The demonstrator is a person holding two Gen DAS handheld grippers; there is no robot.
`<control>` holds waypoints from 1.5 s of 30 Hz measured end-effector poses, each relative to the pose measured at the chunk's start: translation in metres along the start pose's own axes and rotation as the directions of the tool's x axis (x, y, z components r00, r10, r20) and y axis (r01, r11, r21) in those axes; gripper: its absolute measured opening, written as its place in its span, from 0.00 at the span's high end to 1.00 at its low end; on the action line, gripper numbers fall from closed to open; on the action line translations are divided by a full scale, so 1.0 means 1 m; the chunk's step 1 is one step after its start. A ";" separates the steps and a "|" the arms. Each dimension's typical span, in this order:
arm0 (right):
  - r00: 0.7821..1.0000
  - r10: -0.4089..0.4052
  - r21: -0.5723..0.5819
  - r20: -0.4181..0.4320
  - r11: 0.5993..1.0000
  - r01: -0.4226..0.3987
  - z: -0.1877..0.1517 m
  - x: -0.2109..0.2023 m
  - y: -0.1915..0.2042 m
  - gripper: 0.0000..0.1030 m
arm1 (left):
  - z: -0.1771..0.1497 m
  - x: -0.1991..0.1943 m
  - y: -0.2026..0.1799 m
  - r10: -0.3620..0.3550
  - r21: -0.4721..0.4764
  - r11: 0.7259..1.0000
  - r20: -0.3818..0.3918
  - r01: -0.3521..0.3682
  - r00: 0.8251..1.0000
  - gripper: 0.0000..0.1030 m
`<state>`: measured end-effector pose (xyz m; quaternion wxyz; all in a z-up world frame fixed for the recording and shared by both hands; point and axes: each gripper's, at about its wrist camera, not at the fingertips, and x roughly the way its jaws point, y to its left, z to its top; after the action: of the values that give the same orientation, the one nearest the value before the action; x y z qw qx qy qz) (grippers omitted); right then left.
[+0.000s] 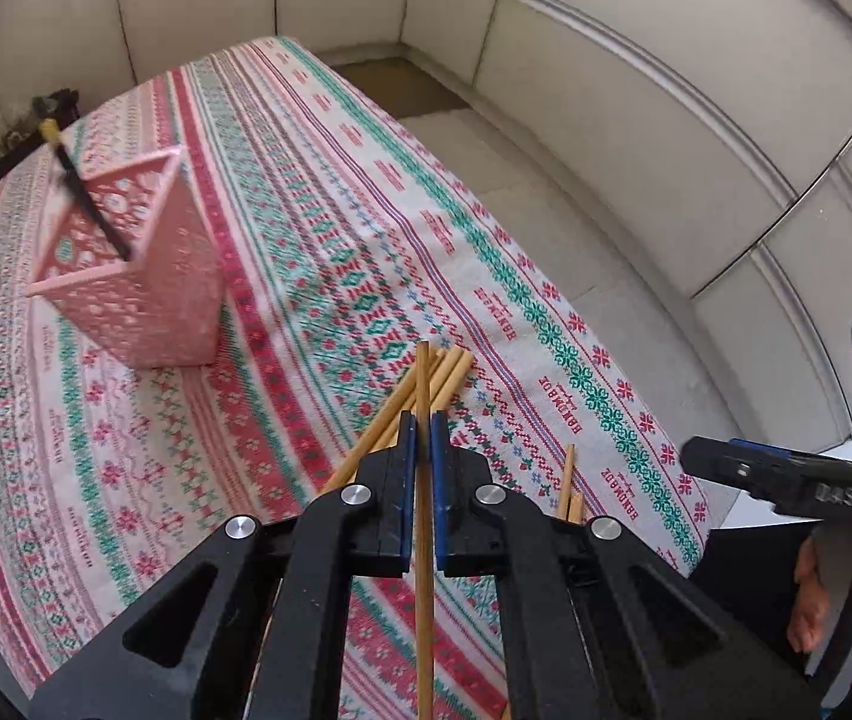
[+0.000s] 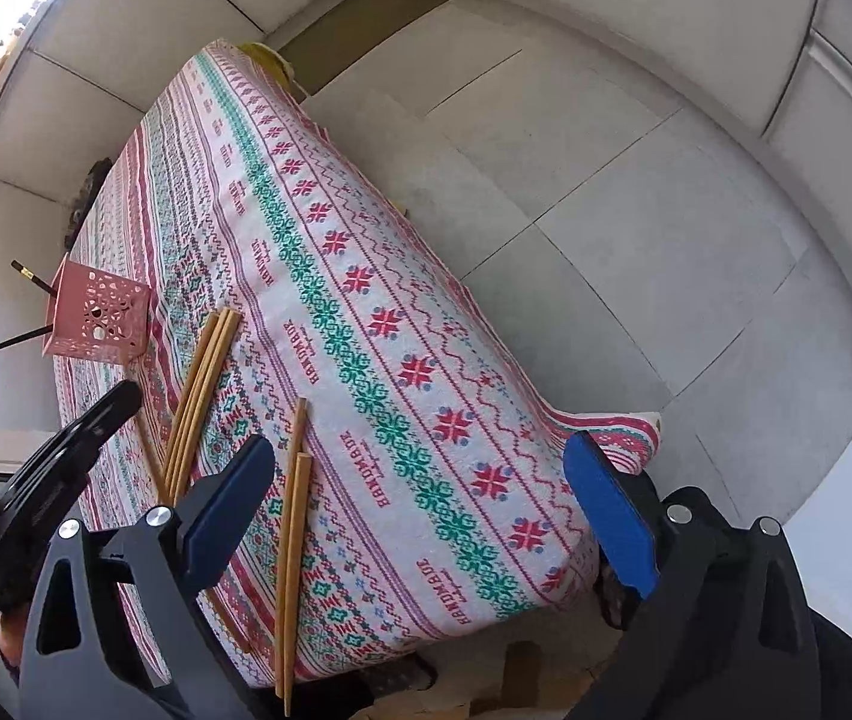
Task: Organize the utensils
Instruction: 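Lift the chopstick upright with the left gripper while the right gripper grasps another chopstick, then carry both bamboo chopsticks upright toward the pink mesh holder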
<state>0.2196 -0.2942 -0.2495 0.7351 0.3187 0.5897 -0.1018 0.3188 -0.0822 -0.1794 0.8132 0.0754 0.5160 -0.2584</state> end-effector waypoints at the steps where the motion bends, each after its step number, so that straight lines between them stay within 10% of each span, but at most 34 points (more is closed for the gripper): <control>1: 1.000 -0.011 -0.005 -0.008 1.000 0.011 0.001 0.005 0.006 0.15 | -0.004 -0.014 0.014 0.001 -0.008 1.000 0.035 0.000 0.999 0.96; 9: 0.992 -0.119 -0.076 -0.048 0.990 0.115 -0.002 0.039 0.050 0.37 | -0.038 -0.112 0.092 0.030 -0.101 0.995 0.284 -0.001 0.958 0.96; 20: 0.971 -0.240 -0.201 -0.013 0.952 0.233 -0.012 0.062 0.100 0.50 | -0.058 -0.176 0.133 0.033 -0.178 0.983 0.412 0.045 0.911 0.96; 25: 0.960 -0.275 -0.203 0.049 0.939 0.279 -0.008 0.066 0.113 0.81 | -0.060 -0.184 0.135 0.035 -0.185 0.981 0.439 0.052 0.898 0.96; 28: 0.964 -0.259 -0.192 0.059 0.945 0.266 -0.002 0.070 0.117 0.94 | -0.061 -0.186 0.135 0.038 -0.187 0.981 0.448 0.053 0.893 0.96; 45: 0.972 0.032 -0.146 0.234 0.989 0.002 0.022 0.018 0.130 0.95 | -0.061 -0.187 0.136 0.065 -0.210 0.977 0.464 0.038 0.883 0.96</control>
<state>0.3101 -0.2020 -0.2185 0.8219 0.2545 0.5016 -0.0904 0.2746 0.1220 -0.0624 0.9188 -0.0732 0.3283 -0.2067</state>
